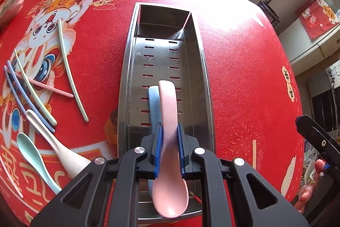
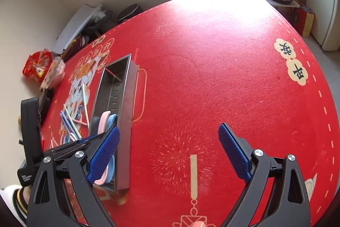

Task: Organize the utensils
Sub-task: 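Lower the pink spoon into the tray beside the blue spoon, open left tool, then move the left tool to the pink chopstick and close on it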

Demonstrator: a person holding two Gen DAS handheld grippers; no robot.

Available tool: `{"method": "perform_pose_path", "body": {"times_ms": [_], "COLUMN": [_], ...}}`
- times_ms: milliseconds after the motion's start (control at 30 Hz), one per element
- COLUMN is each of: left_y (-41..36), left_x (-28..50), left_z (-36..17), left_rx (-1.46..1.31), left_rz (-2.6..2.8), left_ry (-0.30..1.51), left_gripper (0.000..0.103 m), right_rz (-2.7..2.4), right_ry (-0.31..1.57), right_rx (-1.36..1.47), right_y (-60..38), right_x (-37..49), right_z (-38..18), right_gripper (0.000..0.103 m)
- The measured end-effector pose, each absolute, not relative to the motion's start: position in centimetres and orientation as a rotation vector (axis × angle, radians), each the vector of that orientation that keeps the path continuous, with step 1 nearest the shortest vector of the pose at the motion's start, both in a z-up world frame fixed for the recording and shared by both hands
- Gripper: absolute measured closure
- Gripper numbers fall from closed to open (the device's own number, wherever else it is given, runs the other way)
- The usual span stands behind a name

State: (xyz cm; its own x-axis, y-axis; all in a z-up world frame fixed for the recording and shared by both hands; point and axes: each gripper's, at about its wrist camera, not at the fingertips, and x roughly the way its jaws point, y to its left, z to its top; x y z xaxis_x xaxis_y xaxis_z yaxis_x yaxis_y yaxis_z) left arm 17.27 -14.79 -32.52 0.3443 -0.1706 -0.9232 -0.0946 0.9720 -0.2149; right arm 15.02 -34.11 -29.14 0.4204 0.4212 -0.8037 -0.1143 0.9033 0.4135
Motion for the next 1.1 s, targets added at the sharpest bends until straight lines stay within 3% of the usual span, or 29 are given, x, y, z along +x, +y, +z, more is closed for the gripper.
{"method": "perform_pose_path", "body": {"times_ms": [400,667,800,1100], "left_y": [-15.1,-13.5,-10.4,0.8], "left_x": [17.2,15.4,13.8,8.8], "left_z": [-32.4,-28.7,-26.4,-23.8], "left_rx": [-0.228,-0.208,-0.233,-0.282], "left_rz": [-0.065,-0.113,-0.124,-0.043], "left_ry": [1.225,1.127,1.072,1.017], "left_gripper": [0.090,0.081,0.074,0.073], "right_rz": [0.350,0.377,0.397,0.449], "right_ry": [1.074,1.046,1.022,1.013], "right_rx": [0.330,0.371,0.391,0.385], "right_y": [-34.3,-33.9,-32.7,-26.4], "right_x": [15.1,14.6,14.5,13.6], "right_z": [-28.7,-27.8,-27.2,-26.0], "right_gripper": [0.013,0.013,0.013,0.013]}}
